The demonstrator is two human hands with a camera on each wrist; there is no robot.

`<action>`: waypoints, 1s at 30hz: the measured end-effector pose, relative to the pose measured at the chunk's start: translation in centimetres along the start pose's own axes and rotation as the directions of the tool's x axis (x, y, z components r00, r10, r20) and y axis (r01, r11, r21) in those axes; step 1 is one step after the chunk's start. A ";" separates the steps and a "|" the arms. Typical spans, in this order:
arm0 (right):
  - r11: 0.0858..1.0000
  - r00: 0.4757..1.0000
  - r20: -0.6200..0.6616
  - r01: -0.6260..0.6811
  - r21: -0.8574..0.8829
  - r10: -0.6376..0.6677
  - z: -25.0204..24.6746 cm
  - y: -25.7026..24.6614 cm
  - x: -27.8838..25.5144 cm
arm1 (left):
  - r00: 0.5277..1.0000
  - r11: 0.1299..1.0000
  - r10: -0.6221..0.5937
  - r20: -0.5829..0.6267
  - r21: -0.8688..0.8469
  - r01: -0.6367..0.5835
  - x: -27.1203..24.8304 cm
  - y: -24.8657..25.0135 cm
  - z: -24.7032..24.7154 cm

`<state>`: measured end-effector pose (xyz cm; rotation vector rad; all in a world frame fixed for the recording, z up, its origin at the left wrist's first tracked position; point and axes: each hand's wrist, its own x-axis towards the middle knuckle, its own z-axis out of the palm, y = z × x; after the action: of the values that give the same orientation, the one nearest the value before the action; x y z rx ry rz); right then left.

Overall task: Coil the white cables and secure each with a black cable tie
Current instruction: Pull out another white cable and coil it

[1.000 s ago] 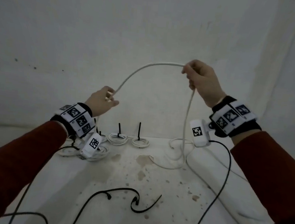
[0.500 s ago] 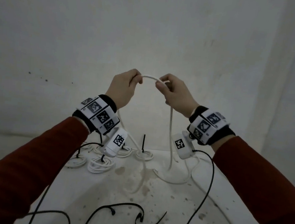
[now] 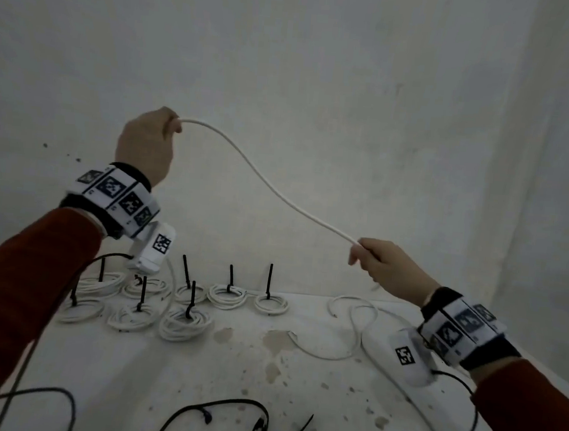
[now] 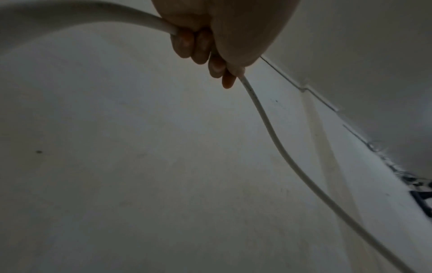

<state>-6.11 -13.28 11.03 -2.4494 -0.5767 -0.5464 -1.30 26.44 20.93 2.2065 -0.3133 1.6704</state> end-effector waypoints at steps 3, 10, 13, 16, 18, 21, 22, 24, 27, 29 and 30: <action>0.992 0.998 -0.059 -0.030 0.122 0.037 -1.0 1.1 -0.9 | 0.998 0.997 -0.046 0.048 0.059 0.044 -0.6 -2.0 -0.1; 0.496 0.980 0.049 -0.140 0.857 0.193 -2.3 -0.3 -2.4 | 0.979 0.967 -0.015 0.204 0.254 -0.038 -3.2 -2.5 0.9; -0.151 0.999 0.036 -0.030 0.988 0.038 -2.8 -1.0 -2.3 | 0.924 0.912 0.117 0.363 0.329 -0.244 -4.7 -3.0 1.4; -0.463 0.994 -0.105 0.082 0.883 -0.023 -2.7 -2.4 -1.6 | 0.830 0.838 0.214 0.516 0.339 -0.427 -6.4 -2.5 1.7; -0.470 0.981 -0.191 0.177 0.865 0.018 -2.6 -3.8 -0.7 | 0.757 0.779 0.353 0.550 0.276 -0.563 -7.7 -1.6 1.7; -0.405 0.954 -0.267 0.299 0.864 0.135 -2.2 -5.4 0.6 | 0.600 0.641 0.573 0.558 0.150 -0.753 -9.9 -0.1 1.5; -0.352 0.942 -0.281 0.330 0.876 0.184 -1.9 -5.7 0.9 | 0.548 0.605 0.620 0.561 0.102 -0.790 -10.7 0.3 1.3; -0.170 0.910 -0.319 0.370 0.913 0.265 -1.2 -5.9 1.6 | 0.461 0.556 0.688 0.560 0.000 -0.831 -12.1 1.1 0.9; 0.248 0.870 -0.422 0.363 0.898 0.255 0.2 -5.7 2.1 | 0.396 0.509 0.755 0.523 -0.087 -0.856 -13.5 2.0 -0.1; 0.455 0.869 -0.447 0.317 0.832 0.211 1.2 -5.8 2.2 | 0.378 0.491 0.779 0.500 -0.112 -0.864 -13.6 2.4 -0.9; 0.496 0.878 -0.437 0.295 0.817 0.197 1.8 -6.0 2.2 | 0.371 0.486 0.784 0.497 -0.121 -0.865 -13.5 2.5 -1.3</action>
<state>-6.86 -7.12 13.27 -1.2324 -0.5248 -0.6452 -7.16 24.20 8.60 2.8036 -1.7890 1.4446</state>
